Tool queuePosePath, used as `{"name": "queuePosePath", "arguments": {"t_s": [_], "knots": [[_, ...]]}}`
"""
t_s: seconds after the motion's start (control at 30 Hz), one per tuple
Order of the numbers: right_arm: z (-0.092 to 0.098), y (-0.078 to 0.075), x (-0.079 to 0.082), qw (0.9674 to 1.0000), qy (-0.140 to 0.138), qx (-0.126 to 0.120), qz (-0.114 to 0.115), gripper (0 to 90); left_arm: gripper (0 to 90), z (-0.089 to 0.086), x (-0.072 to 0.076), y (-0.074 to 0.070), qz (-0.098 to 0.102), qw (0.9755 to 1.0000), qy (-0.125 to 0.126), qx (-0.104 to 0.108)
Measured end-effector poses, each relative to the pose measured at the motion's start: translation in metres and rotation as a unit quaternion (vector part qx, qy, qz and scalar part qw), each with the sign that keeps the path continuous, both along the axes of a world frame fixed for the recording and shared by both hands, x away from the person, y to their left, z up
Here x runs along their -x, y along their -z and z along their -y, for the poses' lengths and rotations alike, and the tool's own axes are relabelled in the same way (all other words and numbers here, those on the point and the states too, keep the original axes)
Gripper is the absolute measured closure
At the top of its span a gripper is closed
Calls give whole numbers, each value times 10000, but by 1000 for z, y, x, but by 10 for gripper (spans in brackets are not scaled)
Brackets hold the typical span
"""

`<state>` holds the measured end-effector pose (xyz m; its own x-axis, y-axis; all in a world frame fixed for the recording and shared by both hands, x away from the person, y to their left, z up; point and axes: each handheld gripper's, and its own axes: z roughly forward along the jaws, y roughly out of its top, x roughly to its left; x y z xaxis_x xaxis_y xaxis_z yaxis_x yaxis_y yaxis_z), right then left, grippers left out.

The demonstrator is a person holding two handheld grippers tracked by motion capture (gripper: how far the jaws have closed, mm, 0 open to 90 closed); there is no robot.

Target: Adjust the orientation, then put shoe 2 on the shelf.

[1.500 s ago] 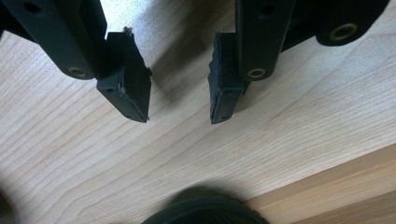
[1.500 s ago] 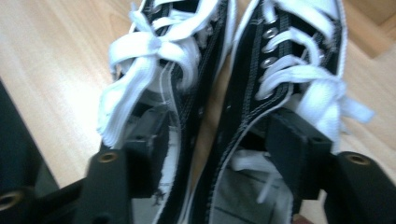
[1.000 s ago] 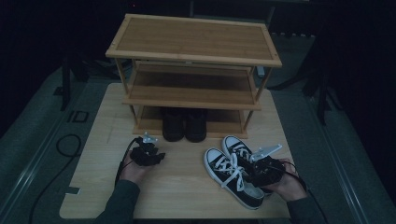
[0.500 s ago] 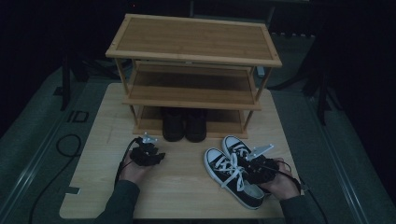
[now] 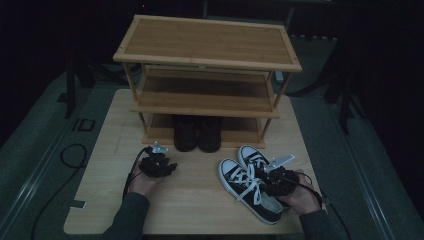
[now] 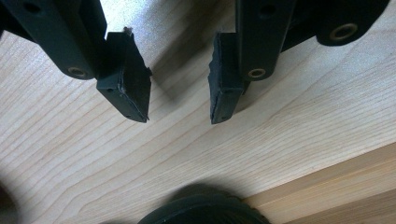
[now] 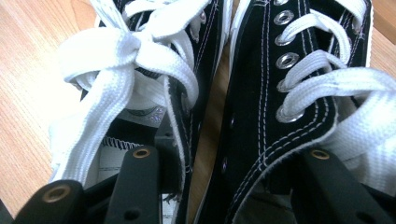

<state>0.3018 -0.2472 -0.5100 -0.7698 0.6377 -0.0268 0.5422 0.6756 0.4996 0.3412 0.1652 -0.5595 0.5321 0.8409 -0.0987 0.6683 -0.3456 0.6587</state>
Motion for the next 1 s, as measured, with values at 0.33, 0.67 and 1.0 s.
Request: {"name": "queuePosePath", "arguments": {"t_s": [0.33,0.67,1.0], "knots": [[0,-1,1,9999,-149,29,16,702,585,1,1,0,59,10000,17,-54],[0,-1,2,9999,-145,46,12,806,573,4,4,2,181,9997,15,-157],[1,-1,5,9998,-76,-14,206,854,569,4,5,2,214,9997,11,-140]]}}
